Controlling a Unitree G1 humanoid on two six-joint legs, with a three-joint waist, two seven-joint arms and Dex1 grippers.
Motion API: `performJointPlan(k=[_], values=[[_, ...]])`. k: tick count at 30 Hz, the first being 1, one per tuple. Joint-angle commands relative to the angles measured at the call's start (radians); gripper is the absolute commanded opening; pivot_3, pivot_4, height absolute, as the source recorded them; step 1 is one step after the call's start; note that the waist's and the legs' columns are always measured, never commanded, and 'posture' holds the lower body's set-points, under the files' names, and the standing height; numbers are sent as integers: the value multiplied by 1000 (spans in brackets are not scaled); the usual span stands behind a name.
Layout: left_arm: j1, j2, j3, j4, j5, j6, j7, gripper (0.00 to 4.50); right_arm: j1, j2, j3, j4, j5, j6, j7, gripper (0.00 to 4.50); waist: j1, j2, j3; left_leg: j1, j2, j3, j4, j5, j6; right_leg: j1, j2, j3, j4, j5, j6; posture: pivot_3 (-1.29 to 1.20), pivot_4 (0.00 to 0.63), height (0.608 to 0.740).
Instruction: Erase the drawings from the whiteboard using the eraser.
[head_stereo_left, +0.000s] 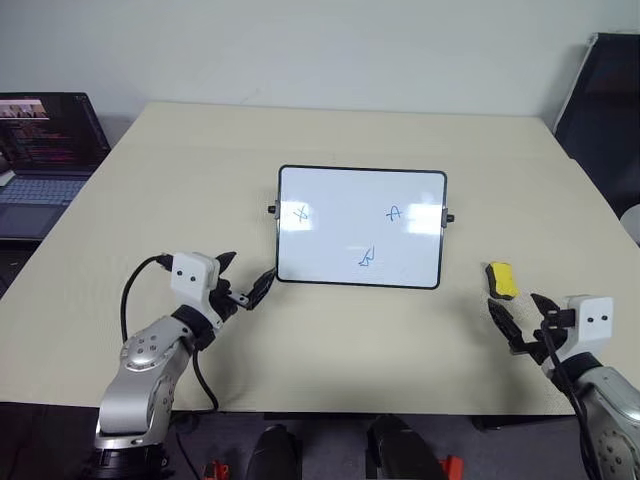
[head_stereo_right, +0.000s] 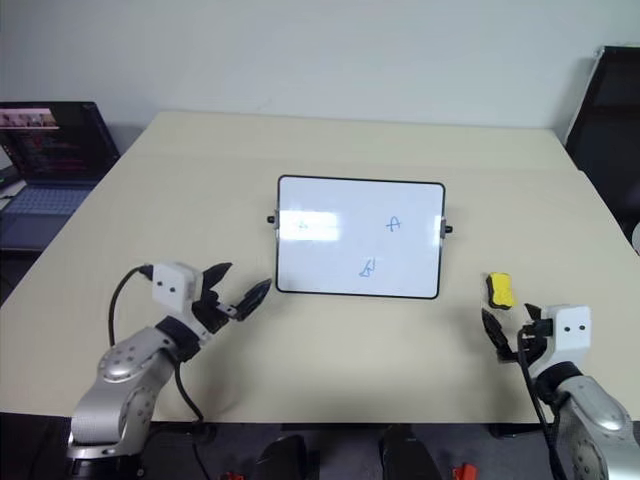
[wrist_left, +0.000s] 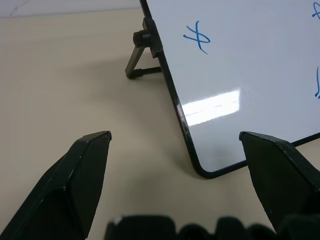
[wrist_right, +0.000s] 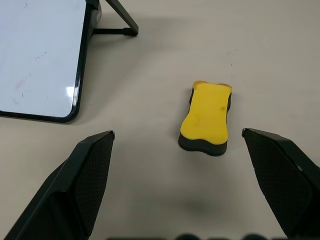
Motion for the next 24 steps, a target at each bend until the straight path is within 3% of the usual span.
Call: performJointPlan(k=[1, 13, 16, 24], values=[[-13, 4, -2, -42, -10, -12, -5, 4500, -21, -7, -12, -37, 18, 9, -6, 4488, 0, 0, 0, 0, 0, 0, 0, 0, 0, 0, 0, 0, 0, 0, 0, 0, 150, 740], [-52, 91, 0, -54, -47, -26, -143, 4500, -43, 5, -15, -136, 63, 54, -40, 4488, 1, -1, 0, 0, 0, 0, -2, 0, 0, 0, 0, 0, -1, 0, 0, 0, 150, 740], [-134, 130, -6, -41, -103, 7, -217, 4500, -125, 10, -16, -99, 68, 53, -69, 4488, 1, -1, 1, 0, 0, 0, 0, 0, 0, 0, 0, 0, 0, 0, 0, 0, 150, 740], [-366, 201, -105, 53, -176, 48, -449, 4500, -292, 56, 8, -161, 98, 258, -279, 4488, 1, 0, 1, -1, 0, -1, -3, 0, 0, -1, 0, -2, 0, 0, -1, 0, 150, 740]])
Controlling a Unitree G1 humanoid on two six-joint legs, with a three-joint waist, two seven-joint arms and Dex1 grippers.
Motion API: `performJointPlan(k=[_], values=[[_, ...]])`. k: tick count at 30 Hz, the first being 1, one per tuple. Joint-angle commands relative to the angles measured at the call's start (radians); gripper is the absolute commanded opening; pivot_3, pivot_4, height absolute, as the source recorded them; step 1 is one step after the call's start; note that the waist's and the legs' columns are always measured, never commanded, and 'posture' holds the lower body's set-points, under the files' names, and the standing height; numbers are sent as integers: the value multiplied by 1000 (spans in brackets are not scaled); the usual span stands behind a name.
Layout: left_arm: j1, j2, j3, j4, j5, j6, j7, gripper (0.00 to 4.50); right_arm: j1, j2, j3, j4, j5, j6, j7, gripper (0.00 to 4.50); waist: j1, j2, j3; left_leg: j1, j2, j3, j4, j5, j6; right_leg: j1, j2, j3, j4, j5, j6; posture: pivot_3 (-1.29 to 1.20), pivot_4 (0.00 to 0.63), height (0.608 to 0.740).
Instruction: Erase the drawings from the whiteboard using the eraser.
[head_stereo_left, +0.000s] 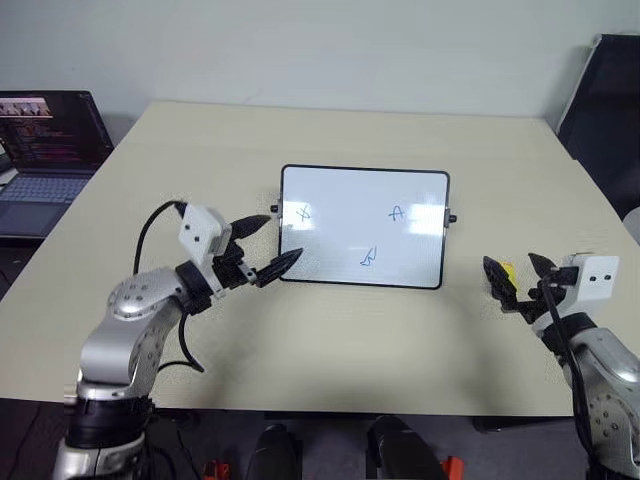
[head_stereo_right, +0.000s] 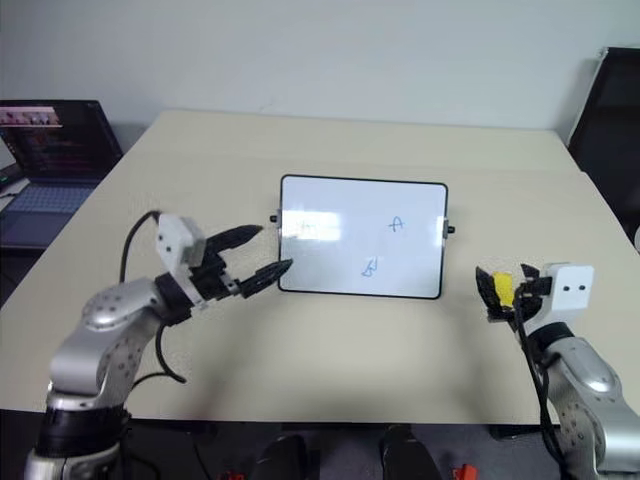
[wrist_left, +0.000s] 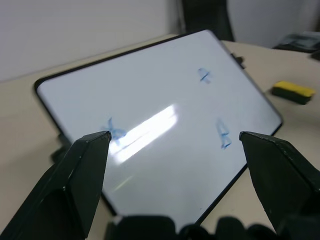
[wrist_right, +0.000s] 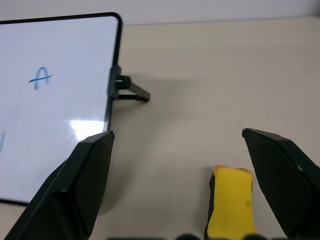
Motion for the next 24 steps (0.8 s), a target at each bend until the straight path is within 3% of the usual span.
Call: performJointPlan(k=[1, 11, 18, 24], values=[[-98, 24, -60, 37, -15, -10, -114, 4500, -53, -1, 14, -61, 14, 106, -82, 4488, 1, 0, 0, 0, 0, -1, 0, 0, 0, 0, 0, -1, 0, 0, 0, 0, 150, 740], [-263, 46, -179, 128, -14, -49, -389, 4500, -206, -24, -14, 14, -7, 304, -174, 4488, 1, 1, 0, -1, 0, -2, 0, 0, 0, 0, 0, -2, 0, 0, 0, 0, 150, 740], [-370, -8, -224, 245, 43, -140, -434, 4500, -204, -67, 14, 148, -65, 301, -140, 4488, 3, 0, 0, -1, 0, -2, 0, 0, 0, 0, 0, -2, 0, 0, 1, 0, 150, 740], [-366, -14, -239, 245, 55, -167, -468, 4500, -185, -57, -4, 195, -73, 284, -103, 4488, -3, 1, 1, -1, 0, -2, 0, 0, 0, 0, 1, -2, 1, 3, 5, 0, 150, 740]])
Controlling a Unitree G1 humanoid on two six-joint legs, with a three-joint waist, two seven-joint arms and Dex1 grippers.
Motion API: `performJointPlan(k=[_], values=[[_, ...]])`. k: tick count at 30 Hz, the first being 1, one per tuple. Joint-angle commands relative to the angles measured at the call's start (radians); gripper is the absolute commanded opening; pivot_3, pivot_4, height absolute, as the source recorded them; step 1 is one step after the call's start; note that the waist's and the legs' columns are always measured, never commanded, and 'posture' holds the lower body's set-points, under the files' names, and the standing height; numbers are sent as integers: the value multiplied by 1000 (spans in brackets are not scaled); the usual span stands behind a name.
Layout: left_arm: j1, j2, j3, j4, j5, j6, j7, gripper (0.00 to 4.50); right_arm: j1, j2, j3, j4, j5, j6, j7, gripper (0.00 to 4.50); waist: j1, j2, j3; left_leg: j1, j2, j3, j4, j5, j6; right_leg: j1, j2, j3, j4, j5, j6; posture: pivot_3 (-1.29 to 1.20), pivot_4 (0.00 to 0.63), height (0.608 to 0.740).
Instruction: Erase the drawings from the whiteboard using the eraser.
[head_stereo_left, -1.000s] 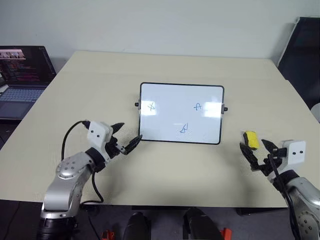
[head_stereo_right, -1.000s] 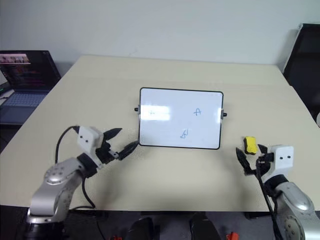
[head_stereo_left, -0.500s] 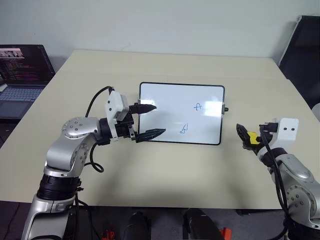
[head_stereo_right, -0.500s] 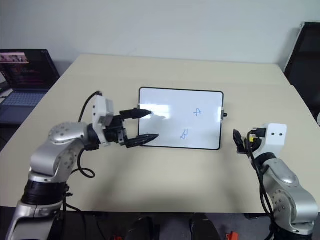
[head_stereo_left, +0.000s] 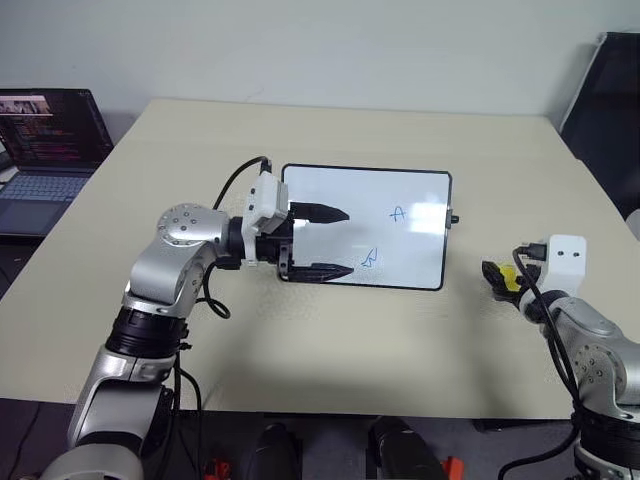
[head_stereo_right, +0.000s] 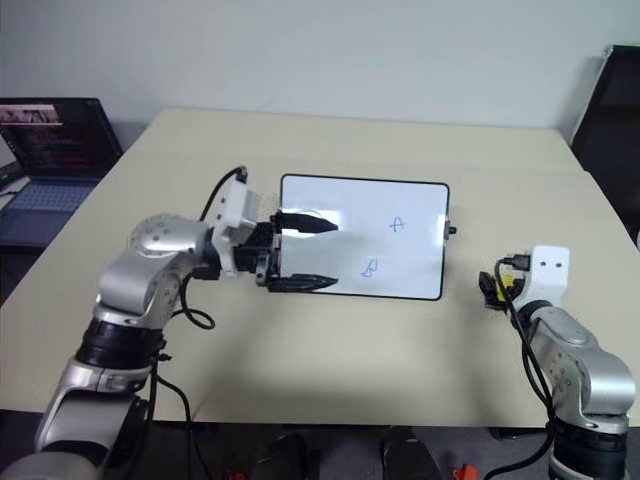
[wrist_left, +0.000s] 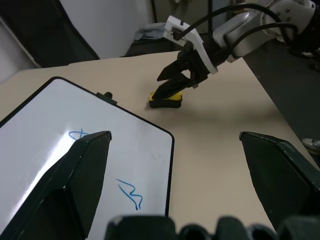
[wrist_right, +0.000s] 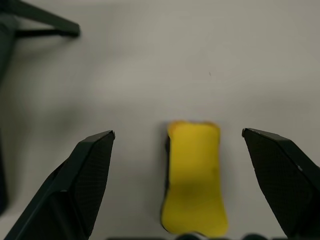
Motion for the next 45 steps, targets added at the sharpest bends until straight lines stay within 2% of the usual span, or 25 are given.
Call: performJointPlan(k=[1, 16, 19, 24, 27, 31, 35, 39, 44, 45], values=[[-11, 1, 7, -17, -2, -20, -18, 4500, 5, -1, -25, -13, -4, -30, 23, 4488, -1, 0, 0, 0, 0, 0, 0, 0, 0, 0, 0, 0, 0, 0, 0, 0, 150, 740], [-5, -14, 8, -2, 6, -36, -21, 4500, -14, 20, -8, 104, -69, -123, 51, 4488, 2, 0, 0, 0, 0, -1, 1, 0, 0, 1, 0, -1, 0, 0, 0, 0, 150, 740], [-3, -14, 10, -1, 8, -37, -16, 4500, -16, 22, -6, 111, -75, -130, 54, 3941, 2, 0, 0, 0, 0, -1, 1, 0, 0, 1, 0, 0, 0, 0, 0, 0, 150, 740], [11, -12, 12, -9, 10, -36, -9, 4500, -29, 30, 3, 129, -90, -143, 59, 2105, 2, 0, 0, 0, 0, -1, 1, 0, 0, 1, 0, -1, 0, 0, 0, 0, 150, 740], [31, -6, 16, -12, 15, -30, 4, 4500, -38, 31, 18, 140, -101, -144, 67, 1157, 2, 0, 0, 0, 0, -1, 1, 0, 0, 1, 0, -1, 0, 0, 0, 0, 150, 740], [66, 4, 24, -26, 16, -9, 32, 4500, -42, 34, 27, 144, -106, -148, 69, 1123, 2, 0, 0, 0, 0, -1, 1, 0, 0, 1, 0, -1, 0, 0, 0, 0, 150, 740], [149, 13, 68, -81, 0, 64, 128, 4500, -9, 17, 50, 93, -120, -151, 86, 1123, 0, 0, 0, 0, 0, -1, 1, 0, 0, 1, 0, -1, 0, 0, 0, 0, 150, 740], [278, 28, 109, -191, -10, 121, 216, 4500, 88, -17, 80, -67, -126, -130, 127, 1123, 3, 0, 0, 0, 0, -2, 0, 0, 0, 1, 0, -2, 0, 0, 0, 0, 150, 740], [345, 30, 133, -259, -6, 147, 286, 4500, 148, -31, 102, -259, -103, -86, 155, 1122, 4, 0, 0, 0, 0, -2, 1, 0, 0, 1, 0, -2, 1, -1, 0, 0, 150, 740], [343, 26, 136, -257, -2, 146, 301, 4500, 148, -35, 108, -286, -103, -78, 159, 1122, 4, 0, 0, 0, 0, -2, 2, 0, 0, 1, 0, -2, 1, -3, -4, 0, 150, 740]])
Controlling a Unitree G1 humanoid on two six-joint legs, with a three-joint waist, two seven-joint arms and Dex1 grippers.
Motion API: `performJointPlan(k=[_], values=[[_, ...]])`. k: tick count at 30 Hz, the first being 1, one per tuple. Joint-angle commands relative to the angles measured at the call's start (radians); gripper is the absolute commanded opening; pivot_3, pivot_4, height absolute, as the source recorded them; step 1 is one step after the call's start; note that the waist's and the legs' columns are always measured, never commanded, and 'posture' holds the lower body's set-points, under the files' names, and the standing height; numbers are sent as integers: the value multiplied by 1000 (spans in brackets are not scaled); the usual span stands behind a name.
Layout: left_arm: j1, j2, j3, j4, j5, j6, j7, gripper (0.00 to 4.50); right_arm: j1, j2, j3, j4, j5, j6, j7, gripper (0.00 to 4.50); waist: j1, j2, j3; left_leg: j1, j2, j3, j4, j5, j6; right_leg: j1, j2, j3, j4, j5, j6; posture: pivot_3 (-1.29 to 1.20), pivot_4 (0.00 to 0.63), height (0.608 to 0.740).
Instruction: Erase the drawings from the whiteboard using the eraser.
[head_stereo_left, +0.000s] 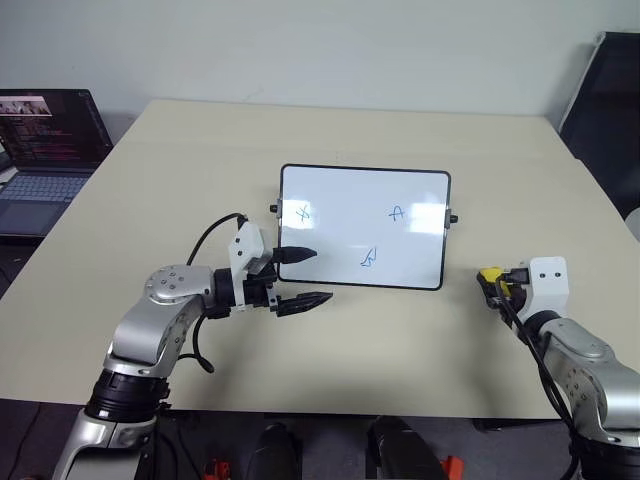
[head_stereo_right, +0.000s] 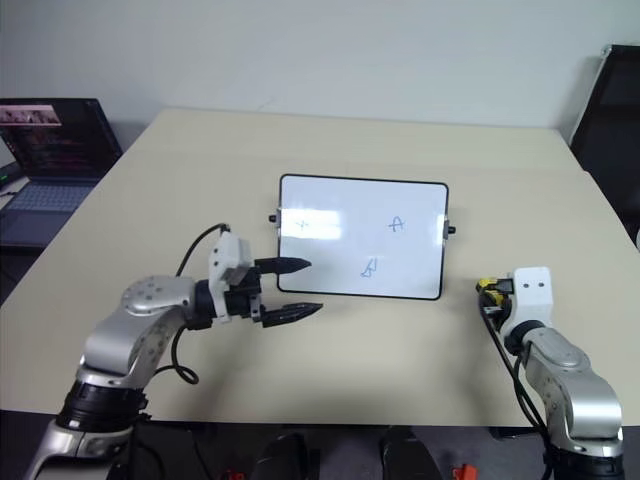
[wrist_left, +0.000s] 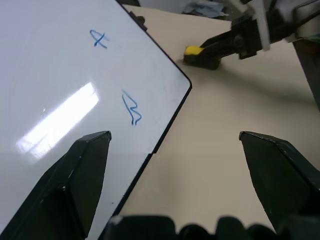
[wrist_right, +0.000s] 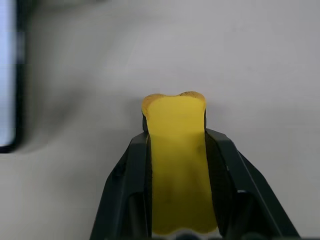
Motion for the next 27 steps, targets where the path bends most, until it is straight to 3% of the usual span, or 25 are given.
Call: performJointPlan(k=[1, 9, 16, 22, 27], values=[[-13, -6, 40, -37, -4, -5, 58, 4500, -10, -27, 20, -144, 21, 25, 23, 1122, -1, 0, 0, 0, 0, 0, 0, 0, 0, 0, 0, 0, 0, 0, -1, 0, 150, 740], [-67, -28, 28, 4, 6, -26, 90, 4500, -229, -33, 155, -134, -5, 44, 39, 1120, -3, 0, 0, 0, 0, 0, 4, 1, 1, 1, 0, 0, 0, 1, -1, 0, 150, 740], [-92, -37, 26, 8, 5, -8, 114, 4500, -444, 63, 266, 53, -75, -11, 2, 1120, -2, 0, 0, 0, 0, -1, -1, 0, 1, 0, 0, -1, -1, 3, 4, 0, 150, 740], [-139, -60, 14, 36, 8, -11, 125, 4500, -527, 77, 335, 222, -170, -121, 8, 1120, 1, 0, 0, -1, 0, -2, -1, 0, 1, 0, 0, -3, -1, 3, 4, 0, 150, 740], [-173, -86, 16, 75, 25, -33, 142, 4500, -512, 84, 373, 293, -219, -173, 30, 1120, 0, 0, 0, -1, 0, -2, -1, 0, 1, 0, 0, -3, -1, 3, 4, 0, 150, 740]])
